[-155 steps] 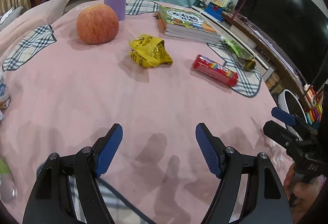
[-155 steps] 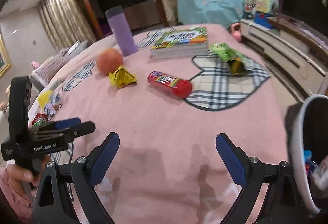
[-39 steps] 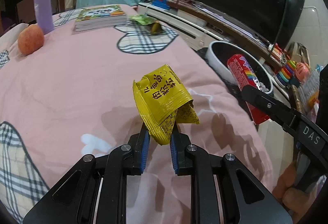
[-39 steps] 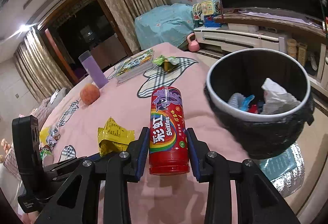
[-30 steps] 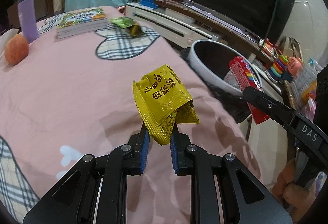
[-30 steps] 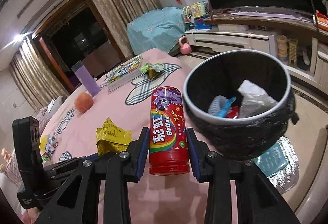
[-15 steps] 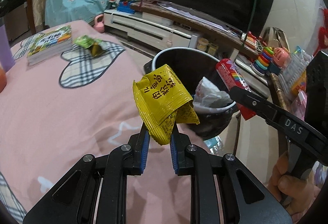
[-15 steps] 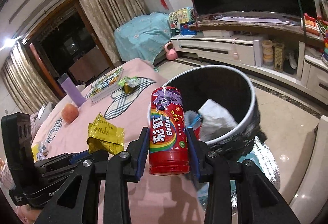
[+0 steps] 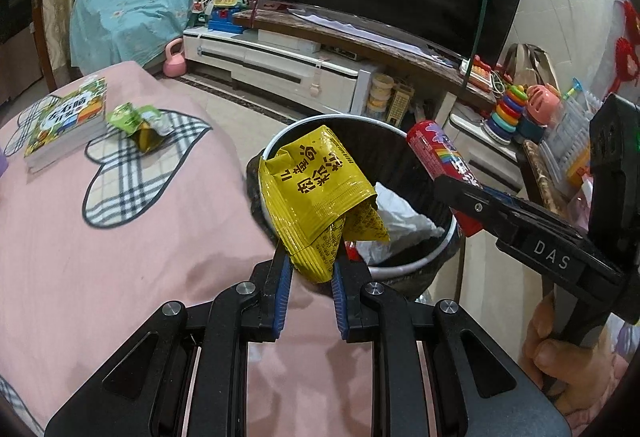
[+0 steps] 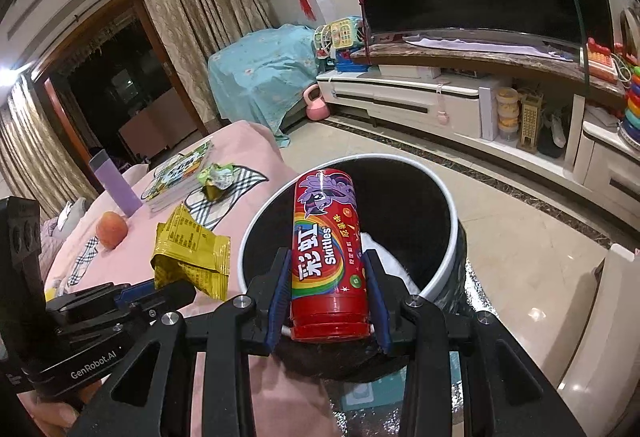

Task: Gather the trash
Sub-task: 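Carry the yellow bag and Skittles tube over the bin with both tools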

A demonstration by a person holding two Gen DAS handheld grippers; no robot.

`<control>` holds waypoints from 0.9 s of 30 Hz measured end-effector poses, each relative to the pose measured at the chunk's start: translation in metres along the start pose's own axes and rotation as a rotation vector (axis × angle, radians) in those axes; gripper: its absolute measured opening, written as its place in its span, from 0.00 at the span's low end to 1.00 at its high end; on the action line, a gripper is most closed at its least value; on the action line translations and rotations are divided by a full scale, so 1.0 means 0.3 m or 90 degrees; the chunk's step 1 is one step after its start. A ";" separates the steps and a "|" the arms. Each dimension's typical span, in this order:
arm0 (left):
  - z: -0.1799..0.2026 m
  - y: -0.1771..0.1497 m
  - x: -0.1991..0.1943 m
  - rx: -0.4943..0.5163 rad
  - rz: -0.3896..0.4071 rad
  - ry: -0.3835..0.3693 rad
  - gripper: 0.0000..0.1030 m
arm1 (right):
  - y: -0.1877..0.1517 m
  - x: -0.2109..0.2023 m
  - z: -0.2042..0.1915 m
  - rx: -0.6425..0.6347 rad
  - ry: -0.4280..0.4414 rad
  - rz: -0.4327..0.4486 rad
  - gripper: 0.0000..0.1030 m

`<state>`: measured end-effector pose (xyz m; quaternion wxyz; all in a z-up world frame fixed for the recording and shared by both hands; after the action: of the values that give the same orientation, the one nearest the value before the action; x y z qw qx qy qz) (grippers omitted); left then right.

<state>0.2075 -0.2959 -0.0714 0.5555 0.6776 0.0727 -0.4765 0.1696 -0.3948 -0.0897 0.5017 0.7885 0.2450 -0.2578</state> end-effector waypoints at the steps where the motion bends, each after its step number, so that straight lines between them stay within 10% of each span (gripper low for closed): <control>1: 0.003 0.007 0.006 0.003 -0.002 0.000 0.17 | 0.009 0.004 0.005 -0.001 -0.002 0.000 0.35; 27: 0.031 0.074 0.164 0.025 -0.053 0.010 0.17 | 0.062 0.110 0.101 -0.010 -0.027 -0.044 0.35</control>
<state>0.2425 -0.3331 -0.0913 0.5210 0.6887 0.0958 -0.4950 0.2014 -0.4256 -0.1098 0.5035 0.7701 0.2634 -0.2899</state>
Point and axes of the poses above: each gripper's, at about its wrist camera, not at the fingertips, and x roughly the way its jaws point, z to its right, y to its top, the point moved 10 cm from there along x, roughly the way its jaws point, and after that the axes turned 5 degrees about x, right-handed, at the moved point
